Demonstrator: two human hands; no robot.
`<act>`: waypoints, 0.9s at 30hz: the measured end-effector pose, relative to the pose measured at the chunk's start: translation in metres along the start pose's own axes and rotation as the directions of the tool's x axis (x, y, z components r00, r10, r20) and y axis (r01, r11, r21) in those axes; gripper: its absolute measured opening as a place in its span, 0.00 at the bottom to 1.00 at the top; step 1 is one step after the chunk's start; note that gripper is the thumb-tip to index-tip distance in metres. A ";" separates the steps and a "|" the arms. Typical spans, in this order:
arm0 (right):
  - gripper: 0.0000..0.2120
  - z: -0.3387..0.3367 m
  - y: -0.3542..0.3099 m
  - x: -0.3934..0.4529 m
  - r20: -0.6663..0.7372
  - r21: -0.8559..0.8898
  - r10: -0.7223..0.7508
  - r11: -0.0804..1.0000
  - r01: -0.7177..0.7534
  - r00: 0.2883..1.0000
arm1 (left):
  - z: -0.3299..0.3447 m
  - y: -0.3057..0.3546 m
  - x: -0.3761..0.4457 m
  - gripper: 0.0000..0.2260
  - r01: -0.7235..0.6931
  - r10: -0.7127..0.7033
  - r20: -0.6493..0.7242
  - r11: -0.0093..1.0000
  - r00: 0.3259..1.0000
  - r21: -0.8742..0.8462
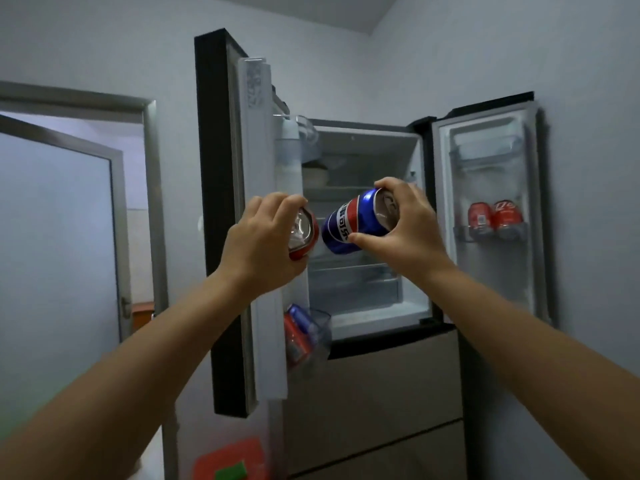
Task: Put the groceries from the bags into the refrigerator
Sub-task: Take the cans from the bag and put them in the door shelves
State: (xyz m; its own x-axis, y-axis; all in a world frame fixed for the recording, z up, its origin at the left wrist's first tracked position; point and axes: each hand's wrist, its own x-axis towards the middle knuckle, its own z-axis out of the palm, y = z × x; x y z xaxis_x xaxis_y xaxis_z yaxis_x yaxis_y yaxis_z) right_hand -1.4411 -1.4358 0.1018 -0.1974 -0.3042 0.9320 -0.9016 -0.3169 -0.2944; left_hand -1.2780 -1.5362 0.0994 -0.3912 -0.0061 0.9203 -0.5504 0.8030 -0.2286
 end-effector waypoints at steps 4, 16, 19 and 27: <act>0.32 0.025 0.070 0.064 -0.028 0.067 -0.101 0.992 0.103 0.994 | 0.053 -0.012 0.051 0.37 0.018 -0.010 -0.070 0.993 0.998 0.114; 0.34 0.139 0.210 0.175 0.285 0.461 -0.342 0.868 0.185 0.896 | 0.162 -0.018 0.128 0.33 0.527 -0.589 0.027 0.742 0.808 0.414; 0.35 0.160 0.221 0.192 0.380 0.568 -0.341 0.820 0.074 0.860 | 0.169 -0.023 0.134 0.33 0.615 -0.700 0.054 0.658 0.712 0.435; 0.20 0.200 0.232 0.219 0.604 0.677 -0.406 0.715 -0.174 0.685 | 0.184 -0.035 0.151 0.35 0.777 -0.870 0.034 0.457 0.493 0.432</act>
State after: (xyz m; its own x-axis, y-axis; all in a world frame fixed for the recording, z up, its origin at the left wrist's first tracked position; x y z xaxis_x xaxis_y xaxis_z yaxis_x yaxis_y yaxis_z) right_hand -1.6162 -1.7550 0.1952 0.4633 -0.6229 0.6303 -0.3498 -0.7821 -0.5158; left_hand -1.4535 -1.6744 0.1881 0.2608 -0.7216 0.6413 -0.8744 0.1050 0.4737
